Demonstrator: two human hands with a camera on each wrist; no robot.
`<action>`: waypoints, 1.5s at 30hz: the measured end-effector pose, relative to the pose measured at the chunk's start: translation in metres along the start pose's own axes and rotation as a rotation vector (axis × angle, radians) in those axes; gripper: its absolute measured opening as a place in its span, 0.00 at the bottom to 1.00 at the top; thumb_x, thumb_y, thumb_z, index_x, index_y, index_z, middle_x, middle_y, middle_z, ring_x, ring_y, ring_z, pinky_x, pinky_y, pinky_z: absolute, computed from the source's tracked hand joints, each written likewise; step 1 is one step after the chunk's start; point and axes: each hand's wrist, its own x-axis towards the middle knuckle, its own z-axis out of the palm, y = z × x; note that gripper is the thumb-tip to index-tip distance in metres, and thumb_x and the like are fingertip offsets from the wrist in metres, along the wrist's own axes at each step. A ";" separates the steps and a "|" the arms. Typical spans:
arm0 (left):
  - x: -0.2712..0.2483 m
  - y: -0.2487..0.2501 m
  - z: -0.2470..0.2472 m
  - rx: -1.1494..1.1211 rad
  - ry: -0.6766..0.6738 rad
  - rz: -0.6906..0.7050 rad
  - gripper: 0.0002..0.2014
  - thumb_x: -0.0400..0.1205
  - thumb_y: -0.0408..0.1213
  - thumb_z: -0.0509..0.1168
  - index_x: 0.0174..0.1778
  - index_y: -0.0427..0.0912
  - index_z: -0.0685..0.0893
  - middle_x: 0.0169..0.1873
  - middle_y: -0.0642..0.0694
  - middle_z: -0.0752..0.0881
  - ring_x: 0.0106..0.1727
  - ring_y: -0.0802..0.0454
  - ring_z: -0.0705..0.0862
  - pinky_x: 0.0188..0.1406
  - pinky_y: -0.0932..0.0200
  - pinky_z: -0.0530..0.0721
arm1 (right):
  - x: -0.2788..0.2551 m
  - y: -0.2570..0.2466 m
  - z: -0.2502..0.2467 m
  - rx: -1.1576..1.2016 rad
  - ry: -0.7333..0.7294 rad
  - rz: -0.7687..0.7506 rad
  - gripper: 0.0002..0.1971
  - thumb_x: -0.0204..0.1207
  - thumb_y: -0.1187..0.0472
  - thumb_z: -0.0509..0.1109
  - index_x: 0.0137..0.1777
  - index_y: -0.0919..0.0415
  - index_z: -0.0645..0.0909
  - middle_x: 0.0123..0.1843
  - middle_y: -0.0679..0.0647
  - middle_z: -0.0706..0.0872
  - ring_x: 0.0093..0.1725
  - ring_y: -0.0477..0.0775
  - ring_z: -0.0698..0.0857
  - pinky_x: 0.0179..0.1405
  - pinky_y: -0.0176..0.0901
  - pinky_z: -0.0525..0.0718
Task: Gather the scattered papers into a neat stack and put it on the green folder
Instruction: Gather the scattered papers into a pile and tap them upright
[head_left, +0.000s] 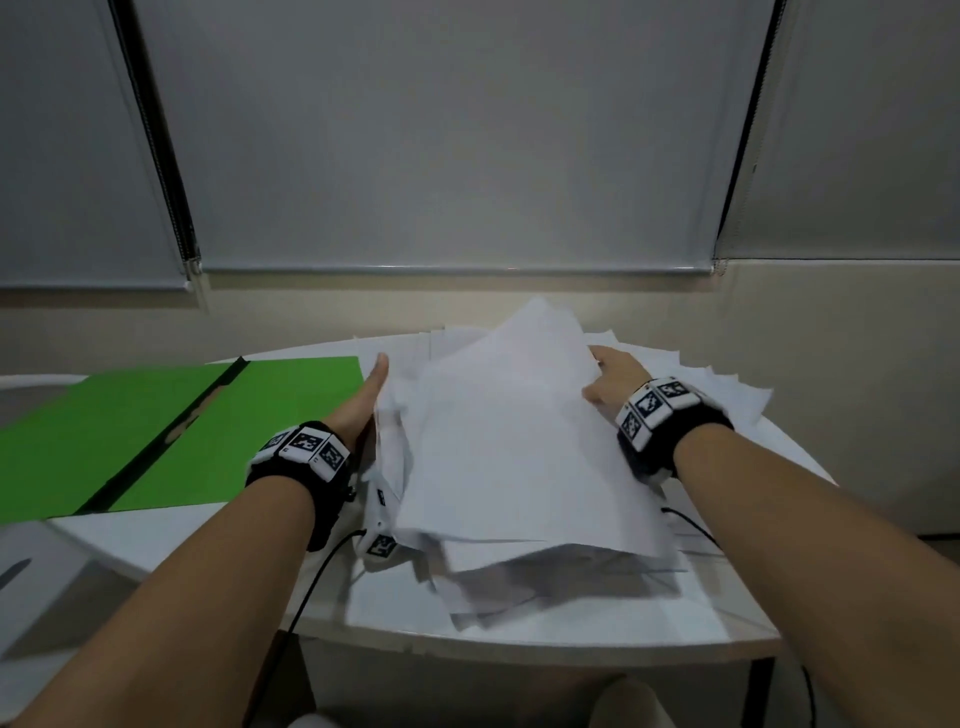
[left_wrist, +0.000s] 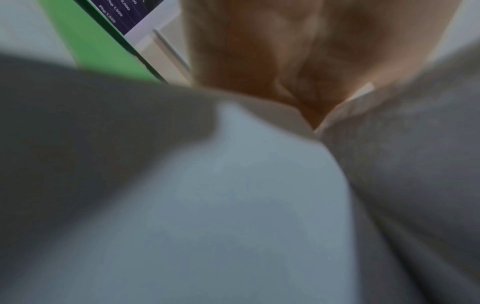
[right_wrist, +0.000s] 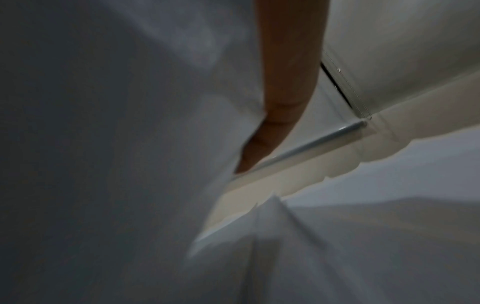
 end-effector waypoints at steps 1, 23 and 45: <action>-0.003 0.000 0.002 0.006 -0.055 -0.015 0.52 0.61 0.76 0.65 0.77 0.46 0.70 0.75 0.36 0.72 0.75 0.34 0.72 0.76 0.37 0.66 | 0.002 0.001 0.007 0.014 0.042 -0.029 0.26 0.73 0.74 0.65 0.72 0.62 0.75 0.67 0.63 0.82 0.64 0.62 0.82 0.51 0.37 0.74; -0.010 0.014 0.013 0.467 -0.034 0.172 0.28 0.70 0.29 0.76 0.67 0.30 0.79 0.65 0.35 0.83 0.63 0.35 0.82 0.68 0.40 0.77 | -0.055 0.069 -0.089 -0.680 -0.195 0.269 0.13 0.73 0.43 0.71 0.57 0.36 0.83 0.72 0.47 0.79 0.59 0.52 0.81 0.53 0.33 0.72; -0.010 0.008 0.025 0.662 0.074 0.106 0.35 0.73 0.22 0.71 0.75 0.36 0.65 0.70 0.37 0.76 0.70 0.34 0.75 0.64 0.47 0.76 | -0.054 0.053 -0.085 -0.324 -0.108 0.391 0.24 0.70 0.55 0.76 0.65 0.62 0.80 0.68 0.59 0.82 0.62 0.63 0.81 0.56 0.48 0.77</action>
